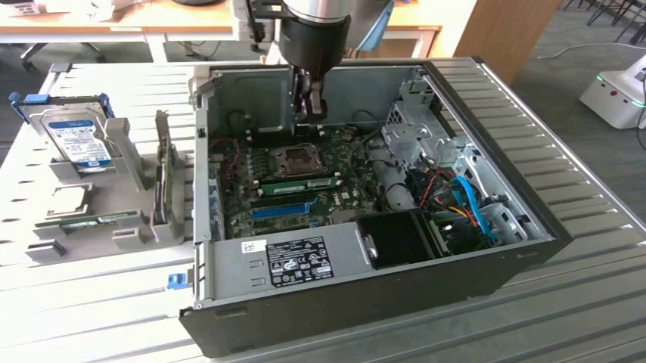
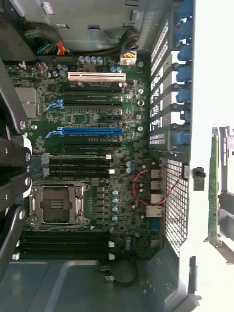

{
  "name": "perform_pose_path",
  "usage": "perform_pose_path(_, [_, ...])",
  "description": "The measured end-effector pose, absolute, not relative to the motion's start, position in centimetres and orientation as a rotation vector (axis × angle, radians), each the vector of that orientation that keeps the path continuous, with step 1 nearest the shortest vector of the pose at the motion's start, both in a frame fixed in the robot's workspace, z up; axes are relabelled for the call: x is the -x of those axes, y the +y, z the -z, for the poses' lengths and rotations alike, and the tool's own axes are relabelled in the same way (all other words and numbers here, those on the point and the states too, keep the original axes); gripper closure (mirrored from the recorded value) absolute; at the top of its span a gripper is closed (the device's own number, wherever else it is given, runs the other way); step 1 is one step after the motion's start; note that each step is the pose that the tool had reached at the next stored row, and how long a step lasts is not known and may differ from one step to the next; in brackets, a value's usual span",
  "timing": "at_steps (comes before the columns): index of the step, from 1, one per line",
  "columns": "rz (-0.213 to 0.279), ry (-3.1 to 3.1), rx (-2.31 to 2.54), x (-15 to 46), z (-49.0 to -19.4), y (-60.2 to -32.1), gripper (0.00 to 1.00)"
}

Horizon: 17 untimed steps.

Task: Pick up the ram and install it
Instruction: 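Press down the ram until it locks into place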

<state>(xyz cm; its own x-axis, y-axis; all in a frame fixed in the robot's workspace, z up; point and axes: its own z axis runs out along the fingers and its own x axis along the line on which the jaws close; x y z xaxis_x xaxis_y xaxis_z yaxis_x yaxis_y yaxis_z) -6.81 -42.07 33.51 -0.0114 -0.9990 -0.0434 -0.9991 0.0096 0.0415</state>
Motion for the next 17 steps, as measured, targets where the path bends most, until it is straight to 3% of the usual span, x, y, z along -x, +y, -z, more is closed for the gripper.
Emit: perform_pose_path(17, [-0.096,2.232,2.208,4.7,-33.5,-42.2,0.89])
